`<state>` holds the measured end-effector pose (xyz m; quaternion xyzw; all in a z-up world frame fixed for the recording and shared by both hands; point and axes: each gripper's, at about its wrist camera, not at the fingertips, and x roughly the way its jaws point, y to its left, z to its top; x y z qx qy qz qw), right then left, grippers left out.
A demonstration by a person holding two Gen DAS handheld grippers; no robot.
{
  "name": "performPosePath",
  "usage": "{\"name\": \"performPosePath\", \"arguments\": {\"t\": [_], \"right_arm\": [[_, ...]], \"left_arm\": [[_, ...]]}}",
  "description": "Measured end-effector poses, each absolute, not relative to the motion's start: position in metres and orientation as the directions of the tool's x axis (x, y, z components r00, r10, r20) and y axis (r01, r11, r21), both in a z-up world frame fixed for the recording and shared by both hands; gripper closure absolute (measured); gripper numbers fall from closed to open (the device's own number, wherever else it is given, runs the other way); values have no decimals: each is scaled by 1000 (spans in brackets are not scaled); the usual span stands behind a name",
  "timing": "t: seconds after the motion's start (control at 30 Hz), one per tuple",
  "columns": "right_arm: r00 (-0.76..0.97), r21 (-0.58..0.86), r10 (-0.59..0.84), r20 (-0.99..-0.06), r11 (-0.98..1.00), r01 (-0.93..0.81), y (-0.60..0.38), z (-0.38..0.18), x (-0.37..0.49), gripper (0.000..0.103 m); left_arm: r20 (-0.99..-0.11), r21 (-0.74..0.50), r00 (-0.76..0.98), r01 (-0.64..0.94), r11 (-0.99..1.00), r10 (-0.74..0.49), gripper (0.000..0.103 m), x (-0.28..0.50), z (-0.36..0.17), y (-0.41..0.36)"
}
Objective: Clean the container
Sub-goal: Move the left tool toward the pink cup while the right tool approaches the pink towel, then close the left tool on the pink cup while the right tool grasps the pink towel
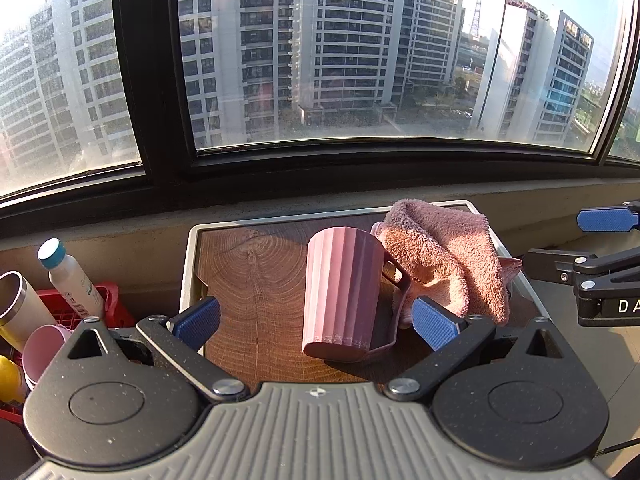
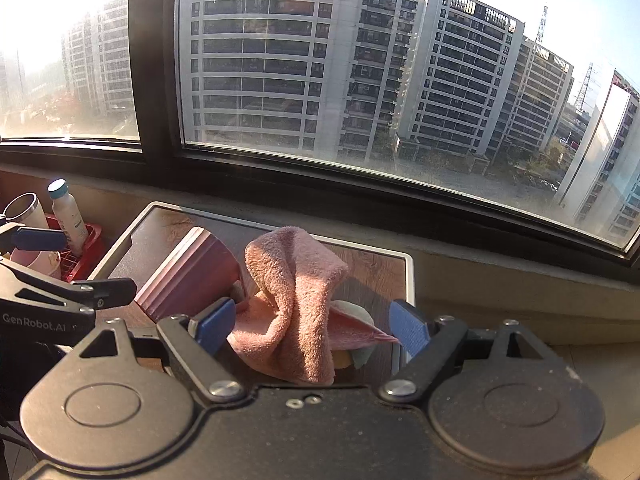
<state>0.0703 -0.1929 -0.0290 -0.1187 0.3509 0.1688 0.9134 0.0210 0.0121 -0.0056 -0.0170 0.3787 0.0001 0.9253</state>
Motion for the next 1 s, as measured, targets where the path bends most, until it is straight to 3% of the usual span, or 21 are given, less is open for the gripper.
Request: {"name": "performPosePath", "arguments": {"t": [0.33, 0.47, 1.0], "right_arm": [[647, -120, 218, -731, 892, -436, -185, -58, 127, 19], [592, -67, 245, -768, 888, -455, -185, -75, 144, 19], [535, -97, 219, -816, 860, -501, -169, -125, 165, 19]], "left_arm": [[-783, 3, 620, 88, 996, -52, 0, 66, -33, 9], [-808, -23, 584, 107, 994, -81, 0, 80, -49, 8], [-853, -68, 511, 93, 993, -106, 1, 109, -93, 13]]}}
